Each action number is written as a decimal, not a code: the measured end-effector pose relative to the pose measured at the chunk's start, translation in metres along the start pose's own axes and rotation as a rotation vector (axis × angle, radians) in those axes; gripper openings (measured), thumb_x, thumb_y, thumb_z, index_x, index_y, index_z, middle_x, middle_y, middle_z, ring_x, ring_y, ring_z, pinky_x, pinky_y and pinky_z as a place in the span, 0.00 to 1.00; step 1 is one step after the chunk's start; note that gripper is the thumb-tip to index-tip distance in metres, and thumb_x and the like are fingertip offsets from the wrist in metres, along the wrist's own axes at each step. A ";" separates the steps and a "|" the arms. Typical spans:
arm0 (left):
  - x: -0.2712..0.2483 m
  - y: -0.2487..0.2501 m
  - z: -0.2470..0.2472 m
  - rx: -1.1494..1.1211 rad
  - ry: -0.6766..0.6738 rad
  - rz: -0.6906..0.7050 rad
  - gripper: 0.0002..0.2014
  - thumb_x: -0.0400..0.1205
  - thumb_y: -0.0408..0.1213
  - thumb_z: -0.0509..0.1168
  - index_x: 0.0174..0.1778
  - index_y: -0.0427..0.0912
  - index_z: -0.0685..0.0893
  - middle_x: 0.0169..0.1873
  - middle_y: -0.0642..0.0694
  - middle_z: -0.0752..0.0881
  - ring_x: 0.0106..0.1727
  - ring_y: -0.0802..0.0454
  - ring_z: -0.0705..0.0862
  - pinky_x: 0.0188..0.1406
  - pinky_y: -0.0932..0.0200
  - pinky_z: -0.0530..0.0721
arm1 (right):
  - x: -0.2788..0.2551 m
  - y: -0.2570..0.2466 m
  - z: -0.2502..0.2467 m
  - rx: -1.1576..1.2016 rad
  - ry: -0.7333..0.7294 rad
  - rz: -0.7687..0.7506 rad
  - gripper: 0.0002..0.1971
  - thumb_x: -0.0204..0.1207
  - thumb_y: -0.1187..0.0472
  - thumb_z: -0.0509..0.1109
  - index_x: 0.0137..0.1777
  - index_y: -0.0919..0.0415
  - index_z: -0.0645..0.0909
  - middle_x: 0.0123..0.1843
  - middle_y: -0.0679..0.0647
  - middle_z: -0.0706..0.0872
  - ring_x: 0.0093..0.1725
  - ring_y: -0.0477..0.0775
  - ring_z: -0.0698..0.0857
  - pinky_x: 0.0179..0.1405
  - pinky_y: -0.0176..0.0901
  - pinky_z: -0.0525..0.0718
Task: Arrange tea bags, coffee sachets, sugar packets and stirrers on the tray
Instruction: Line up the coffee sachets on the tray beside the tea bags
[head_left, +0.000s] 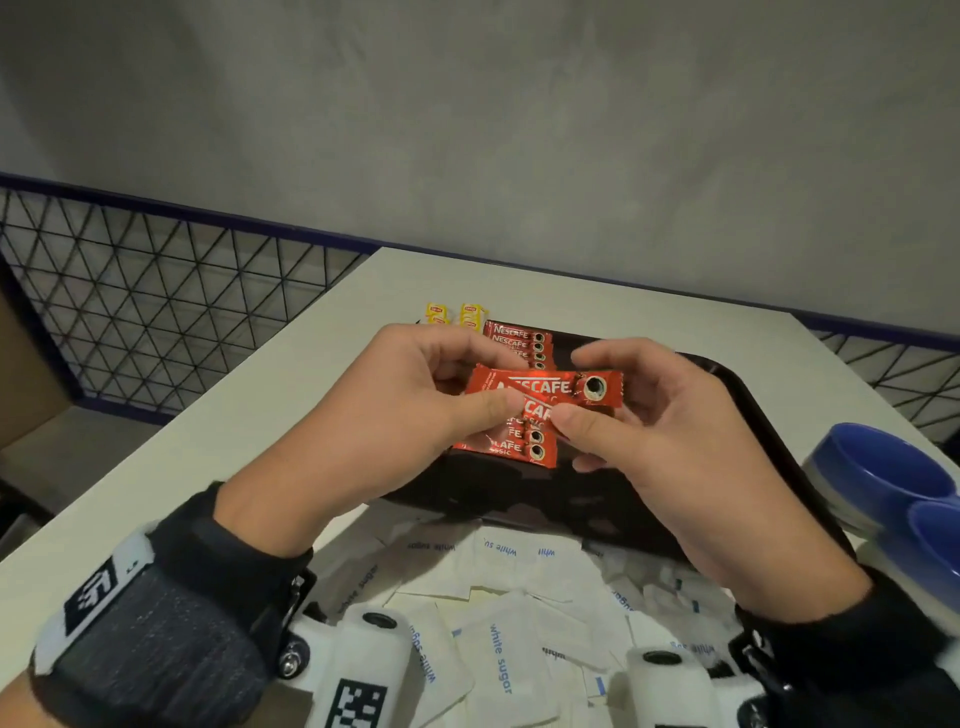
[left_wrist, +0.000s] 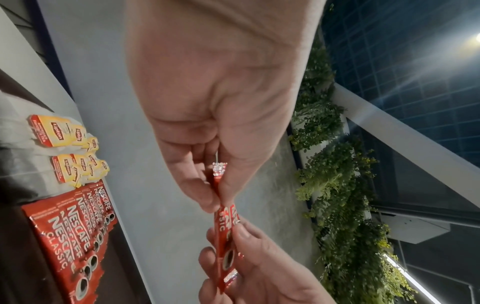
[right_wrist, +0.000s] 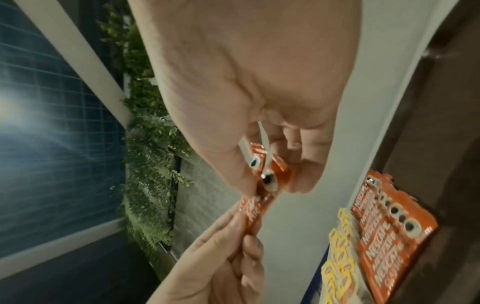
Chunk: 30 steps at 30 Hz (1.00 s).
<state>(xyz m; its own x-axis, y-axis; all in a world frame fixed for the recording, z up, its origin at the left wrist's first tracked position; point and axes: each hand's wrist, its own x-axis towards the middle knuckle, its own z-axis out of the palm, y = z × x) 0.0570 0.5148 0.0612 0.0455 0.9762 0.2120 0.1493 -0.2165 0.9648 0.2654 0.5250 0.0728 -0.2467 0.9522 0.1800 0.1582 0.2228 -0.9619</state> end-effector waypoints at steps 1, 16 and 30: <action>0.000 0.000 0.000 0.018 -0.001 -0.003 0.13 0.69 0.43 0.80 0.50 0.53 0.94 0.46 0.48 0.95 0.42 0.49 0.93 0.43 0.51 0.89 | 0.000 -0.001 -0.002 -0.065 -0.001 -0.035 0.18 0.73 0.63 0.81 0.60 0.48 0.85 0.54 0.45 0.91 0.52 0.43 0.92 0.41 0.40 0.92; 0.001 0.011 -0.020 0.096 0.090 -0.029 0.13 0.78 0.30 0.78 0.56 0.46 0.90 0.39 0.50 0.92 0.38 0.52 0.92 0.35 0.57 0.90 | 0.059 -0.038 0.014 -1.015 -0.437 -0.149 0.05 0.76 0.50 0.80 0.46 0.48 0.90 0.39 0.43 0.92 0.38 0.42 0.89 0.45 0.48 0.88; 0.000 0.022 -0.059 -0.071 0.446 -0.027 0.03 0.82 0.35 0.74 0.50 0.47 0.90 0.43 0.50 0.93 0.36 0.54 0.92 0.36 0.57 0.87 | 0.088 0.014 0.045 -1.212 -0.646 0.063 0.16 0.76 0.48 0.79 0.58 0.55 0.88 0.53 0.50 0.91 0.53 0.50 0.89 0.57 0.50 0.91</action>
<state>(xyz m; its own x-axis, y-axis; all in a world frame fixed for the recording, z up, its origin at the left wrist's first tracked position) 0.0019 0.5108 0.0916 -0.3896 0.8948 0.2181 0.0756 -0.2049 0.9758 0.2024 0.6023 0.0660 -0.5520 0.7763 -0.3044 0.8311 0.5418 -0.1255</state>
